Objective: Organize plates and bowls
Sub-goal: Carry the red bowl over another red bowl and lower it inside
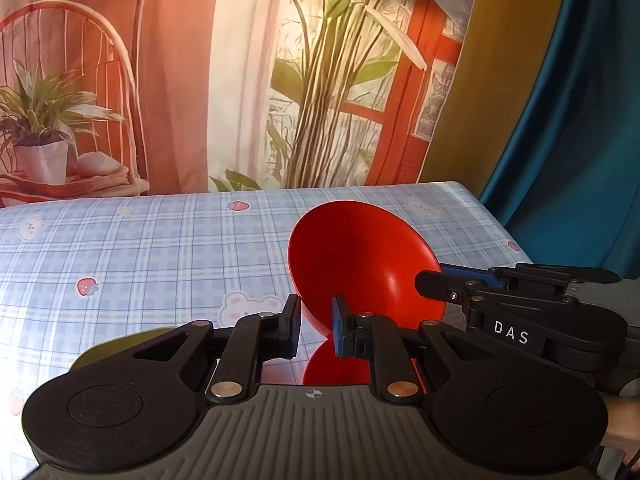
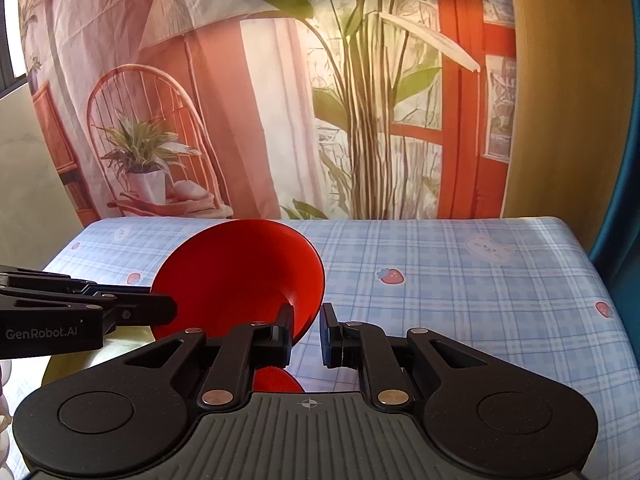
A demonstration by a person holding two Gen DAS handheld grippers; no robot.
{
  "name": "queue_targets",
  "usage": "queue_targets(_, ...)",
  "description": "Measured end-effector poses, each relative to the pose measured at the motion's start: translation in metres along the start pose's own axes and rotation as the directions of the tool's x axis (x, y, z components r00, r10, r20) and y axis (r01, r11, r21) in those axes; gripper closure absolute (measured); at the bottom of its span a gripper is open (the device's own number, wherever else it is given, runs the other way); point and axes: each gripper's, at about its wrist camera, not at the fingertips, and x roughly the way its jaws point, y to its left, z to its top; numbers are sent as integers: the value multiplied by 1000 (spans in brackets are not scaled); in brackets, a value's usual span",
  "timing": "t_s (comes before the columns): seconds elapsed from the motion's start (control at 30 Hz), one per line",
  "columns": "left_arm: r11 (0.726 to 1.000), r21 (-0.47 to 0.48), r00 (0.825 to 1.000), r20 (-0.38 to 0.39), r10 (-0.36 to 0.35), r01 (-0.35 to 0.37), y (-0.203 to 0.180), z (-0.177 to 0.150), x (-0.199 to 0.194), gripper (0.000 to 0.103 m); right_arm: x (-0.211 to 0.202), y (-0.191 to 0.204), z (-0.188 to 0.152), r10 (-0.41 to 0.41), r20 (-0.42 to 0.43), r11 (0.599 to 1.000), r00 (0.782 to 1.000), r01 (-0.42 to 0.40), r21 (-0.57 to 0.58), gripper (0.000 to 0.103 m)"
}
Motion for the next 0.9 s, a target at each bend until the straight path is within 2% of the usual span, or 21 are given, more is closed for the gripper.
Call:
queue_targets(0.33,1000,19,1000,-8,-5,5,-8,-15,-17,85,-18,6,-18,-3,-9,1000,1000,3,-9,90)
queue_targets(0.9,999,41,997,-71,-19,22,-14,-31,-21,85,-29,6,-39,-12,-45,1000,999,11,-14,91)
